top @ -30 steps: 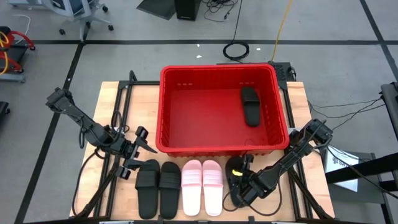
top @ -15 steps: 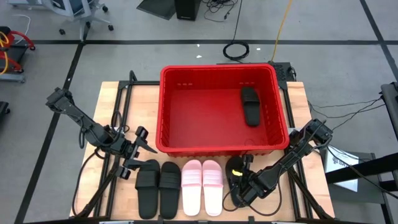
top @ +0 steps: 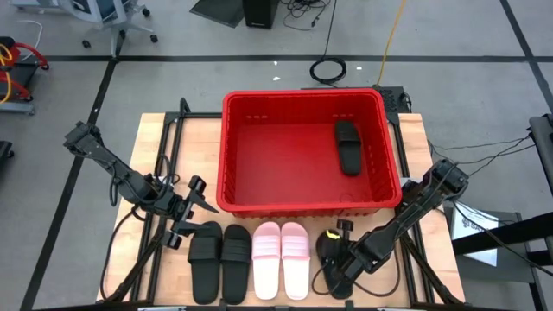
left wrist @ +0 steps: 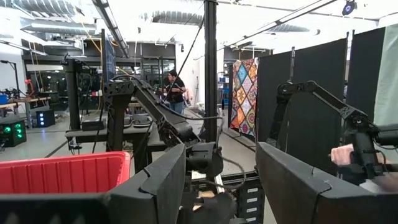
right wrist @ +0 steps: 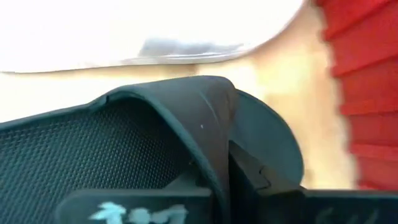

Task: Pick and place slides into bin
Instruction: Put the black slide into the red bin

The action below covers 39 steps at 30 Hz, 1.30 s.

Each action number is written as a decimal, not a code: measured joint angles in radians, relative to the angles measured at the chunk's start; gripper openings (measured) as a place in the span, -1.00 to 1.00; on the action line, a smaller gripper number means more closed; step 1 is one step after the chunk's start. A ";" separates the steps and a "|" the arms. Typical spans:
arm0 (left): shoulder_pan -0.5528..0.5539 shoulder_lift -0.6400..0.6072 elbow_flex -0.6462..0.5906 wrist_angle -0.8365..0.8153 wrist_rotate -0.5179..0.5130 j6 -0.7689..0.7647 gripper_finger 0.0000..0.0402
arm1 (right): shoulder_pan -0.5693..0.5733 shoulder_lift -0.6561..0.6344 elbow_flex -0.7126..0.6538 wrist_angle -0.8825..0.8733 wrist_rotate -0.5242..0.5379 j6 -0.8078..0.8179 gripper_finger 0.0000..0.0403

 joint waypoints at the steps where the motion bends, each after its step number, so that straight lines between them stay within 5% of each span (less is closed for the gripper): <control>1: 0.000 0.000 0.000 -0.001 0.000 0.000 0.01 | 0.006 -0.005 0.000 0.015 -0.015 0.000 -0.97; 12: 0.000 0.000 0.000 -0.008 0.000 -0.002 0.01 | 0.084 -0.012 0.000 0.319 -0.188 -0.170 -0.96; 25: 0.000 0.000 0.000 -0.012 0.000 -0.004 0.01 | 0.101 -0.012 0.000 0.963 -0.373 -0.907 -0.96; 31: 0.000 0.000 0.000 -0.013 -0.001 -0.004 0.01 | 0.107 -0.012 0.000 1.173 -0.348 -1.188 -0.96; 39: 0.000 0.000 0.000 -0.013 -0.001 -0.027 0.01 | 0.125 -0.109 0.000 1.342 -0.074 -1.552 -0.96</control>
